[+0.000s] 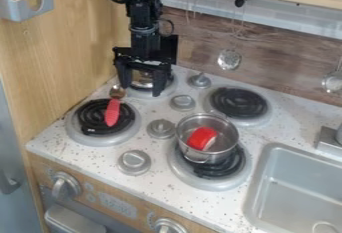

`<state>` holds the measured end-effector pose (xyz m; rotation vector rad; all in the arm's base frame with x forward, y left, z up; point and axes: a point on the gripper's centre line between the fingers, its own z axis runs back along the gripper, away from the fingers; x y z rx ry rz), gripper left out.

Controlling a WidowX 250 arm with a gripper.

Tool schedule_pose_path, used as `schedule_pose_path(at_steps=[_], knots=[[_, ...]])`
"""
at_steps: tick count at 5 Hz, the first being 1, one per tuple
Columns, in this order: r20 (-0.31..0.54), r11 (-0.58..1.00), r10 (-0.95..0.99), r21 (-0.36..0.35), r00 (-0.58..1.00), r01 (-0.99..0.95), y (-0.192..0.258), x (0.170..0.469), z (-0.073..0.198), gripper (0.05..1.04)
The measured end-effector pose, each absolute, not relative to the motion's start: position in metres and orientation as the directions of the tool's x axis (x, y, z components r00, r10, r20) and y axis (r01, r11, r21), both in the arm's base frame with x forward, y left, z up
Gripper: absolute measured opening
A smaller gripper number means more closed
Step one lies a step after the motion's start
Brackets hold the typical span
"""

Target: Take out the food of the pot and put in the right upper burner

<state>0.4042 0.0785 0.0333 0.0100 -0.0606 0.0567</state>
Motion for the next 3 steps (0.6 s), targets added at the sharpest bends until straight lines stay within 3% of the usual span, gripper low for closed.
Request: schedule_pose_path(at_steps=[2, 3], knots=[[-0.013, 0.999, -0.029, -0.024, 1.0, 0.028, 0.054, 0.381, 0.005, 0.999], [0.045, 0.985, -0.166, -0.033, 0.985, 0.168, 0.007, 0.384, 0.024, 0.999]])
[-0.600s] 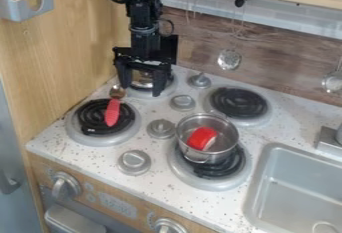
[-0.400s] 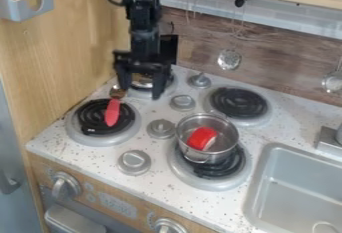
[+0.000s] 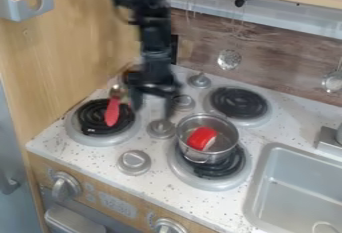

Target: Take out the food of the pot and put in the right upper burner

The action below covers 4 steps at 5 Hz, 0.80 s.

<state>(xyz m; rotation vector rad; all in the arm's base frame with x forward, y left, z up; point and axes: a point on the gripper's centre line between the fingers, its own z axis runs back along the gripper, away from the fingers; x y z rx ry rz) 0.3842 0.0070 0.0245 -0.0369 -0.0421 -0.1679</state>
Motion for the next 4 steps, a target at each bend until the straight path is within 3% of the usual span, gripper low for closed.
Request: schedule_pose_path(at_steps=[2, 4], knots=[[0.065, 0.957, -0.286, -0.024, 0.956, 0.288, -0.04, 0.399, 0.022, 0.999], [-0.021, 0.961, -0.278, -0.005, 0.96, 0.278, -0.047, 0.405, -0.011, 0.999]])
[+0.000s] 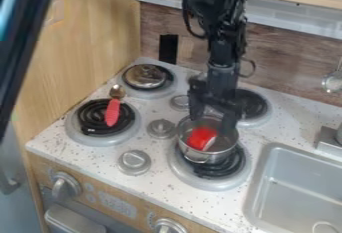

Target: Take out the food of the pot and put in the right upper burner

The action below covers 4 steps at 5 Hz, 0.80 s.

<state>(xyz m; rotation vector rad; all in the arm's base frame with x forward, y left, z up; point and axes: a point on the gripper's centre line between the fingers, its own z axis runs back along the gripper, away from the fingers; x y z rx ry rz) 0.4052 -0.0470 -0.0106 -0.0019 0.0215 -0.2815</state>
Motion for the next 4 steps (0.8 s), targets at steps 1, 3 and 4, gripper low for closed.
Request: schedule_pose_path(at_steps=[1, 3, 4], knots=[[-0.06, 0.963, -0.267, 0.015, 0.962, 0.269, -0.044, 0.4, -0.019, 0.999], [-0.12, 0.966, -0.252, 0.022, 0.96, 0.257, -0.039, 0.384, -0.035, 0.626], [-0.112, 0.961, -0.272, 0.014, 0.956, 0.275, -0.04, 0.379, -0.034, 0.555]])
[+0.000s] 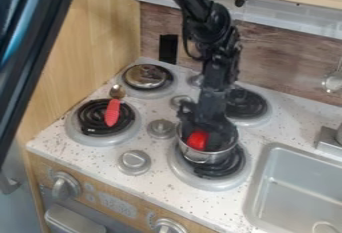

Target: Take out the food of the pot and put in the right upper burner

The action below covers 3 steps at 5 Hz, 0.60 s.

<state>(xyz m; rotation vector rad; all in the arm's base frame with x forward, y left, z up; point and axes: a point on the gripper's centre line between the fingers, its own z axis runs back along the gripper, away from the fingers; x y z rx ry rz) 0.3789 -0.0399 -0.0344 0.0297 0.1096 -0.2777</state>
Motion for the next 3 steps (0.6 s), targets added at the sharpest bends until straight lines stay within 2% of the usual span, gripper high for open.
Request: schedule_pose_path(at_steps=[1, 2, 3], knots=[[-0.047, 0.957, -0.292, -0.009, 0.955, 0.292, -0.044, 0.382, -0.016, 0.555], [0.101, 0.95, -0.309, -0.025, 0.946, 0.313, -0.045, 0.394, 0.013, 0.554], [0.203, 0.955, -0.283, -0.035, 0.938, 0.295, -0.042, 0.409, 0.02, 0.554]])
